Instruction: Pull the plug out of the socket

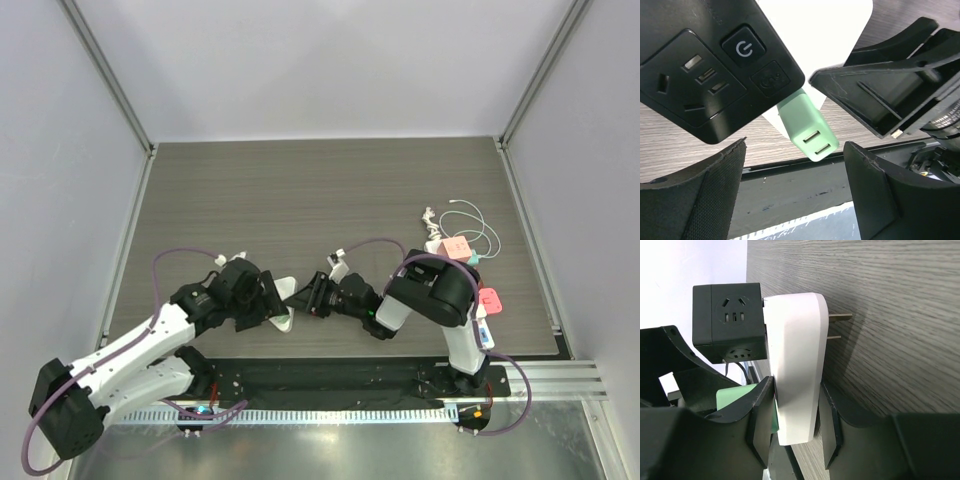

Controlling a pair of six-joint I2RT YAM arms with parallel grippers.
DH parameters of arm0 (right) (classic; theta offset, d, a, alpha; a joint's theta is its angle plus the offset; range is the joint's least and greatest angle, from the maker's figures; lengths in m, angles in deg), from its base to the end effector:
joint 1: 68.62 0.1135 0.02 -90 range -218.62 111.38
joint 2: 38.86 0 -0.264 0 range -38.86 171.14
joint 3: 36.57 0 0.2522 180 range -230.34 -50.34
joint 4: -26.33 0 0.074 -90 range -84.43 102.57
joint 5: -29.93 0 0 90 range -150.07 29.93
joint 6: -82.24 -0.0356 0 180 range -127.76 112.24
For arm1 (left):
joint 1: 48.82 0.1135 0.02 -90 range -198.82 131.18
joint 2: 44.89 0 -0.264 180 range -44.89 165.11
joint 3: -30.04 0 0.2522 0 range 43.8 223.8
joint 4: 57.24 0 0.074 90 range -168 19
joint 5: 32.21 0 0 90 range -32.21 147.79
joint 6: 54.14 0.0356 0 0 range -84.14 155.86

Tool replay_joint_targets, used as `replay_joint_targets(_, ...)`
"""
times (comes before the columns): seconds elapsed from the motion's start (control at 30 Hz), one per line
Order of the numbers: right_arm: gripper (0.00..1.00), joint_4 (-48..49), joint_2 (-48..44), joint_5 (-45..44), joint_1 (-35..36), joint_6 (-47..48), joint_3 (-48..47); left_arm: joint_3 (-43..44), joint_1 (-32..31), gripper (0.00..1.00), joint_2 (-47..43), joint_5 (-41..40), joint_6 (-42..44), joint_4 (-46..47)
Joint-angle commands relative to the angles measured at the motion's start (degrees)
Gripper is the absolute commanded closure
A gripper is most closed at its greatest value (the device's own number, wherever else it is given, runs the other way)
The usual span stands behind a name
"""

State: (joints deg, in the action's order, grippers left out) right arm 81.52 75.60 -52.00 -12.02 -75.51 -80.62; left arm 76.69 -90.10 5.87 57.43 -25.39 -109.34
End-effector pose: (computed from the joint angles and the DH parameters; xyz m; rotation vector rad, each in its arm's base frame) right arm 0.1716 0.2693 0.0875 0.0947 2.1778 1.5429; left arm 0.1245 -0.1090 0.2088 -0.4703 2.6563 -0.6338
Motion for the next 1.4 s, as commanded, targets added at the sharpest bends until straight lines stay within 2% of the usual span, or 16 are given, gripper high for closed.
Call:
replay_joint_targets(0.0, 0.96, 7.1, 1.2, -3.8, 1.3, 0.2, 0.7, 1.8, -0.7, 0.22, 1.2, -1.6, -0.6, 1.4)
replay_joint_targets(0.03, 0.99, 7.5, 1.4, -4.5, 1.8, 0.1, 0.7, 1.8, -1.1, 0.23, 1.7, -1.6, -0.5, 1.6)
replay_joint_targets(0.23, 0.99, 7.2, 0.7, -13.5, 6.4, 1.3, 0.7, 2.2, -2.2, 0.27, 3.2, -2.4, -1.2, 2.3)
replay_joint_targets(0.47, 0.99, -2.1, -4.4, -23.9, 11.1, 6.3, 0.0, 2.4, -2.8, 0.30, 0.8, -5.4, -1.9, -0.3)
replay_joint_targets(0.57, 0.99, -3.7, -6.1, -27.7, 12.3, 6.7, 0.6, 2.1, -2.9, 0.36, -0.1, -5.7, -2.0, -0.7)
replay_joint_targets(0.77, 0.99, -8.7, -8.5, -32.1, 13.6, 7.2, -0.4, 0.3, -3.3, 0.41, -0.4, -4.2, -2.9, -0.1)
replay_joint_targets(1.03, 0.99, -9.4, -10.9, -36.9, 15.3, 7.9, 0.8, -0.9, -3.8, 0.44, -1.1, -4.5, -3.3, 0.5)
replay_joint_targets(1.23, 0.99, -6.8, -11.5, -39.4, 16.1, 7.5, 2.0, -2.8, -3.9, 0.62, 0.0, -2.1, -3.2, 3.7)
replay_joint_targets(1.27, 0.99, -6.7, -11.4, -39.6, 16.1, 7.3, 2.1, -2.8, -3.9, 0.71, 0.3, -1.9, -3.1, 3.9)
replay_joint_targets(1.33, 0.99, -6.5, -11.8, -40.9, 16.1, 7.0, 2.5, -2.6, -3.9, 0.82, 0.3, -1.4, -2.4, 4.2)
replay_joint_targets(1.37, 0.99, -6.7, -12.0, -41.3, 16.2, 7.0, 2.7, -2.3, -3.9, 0.97, -0.1, -1.2, -2.1, 4.3)
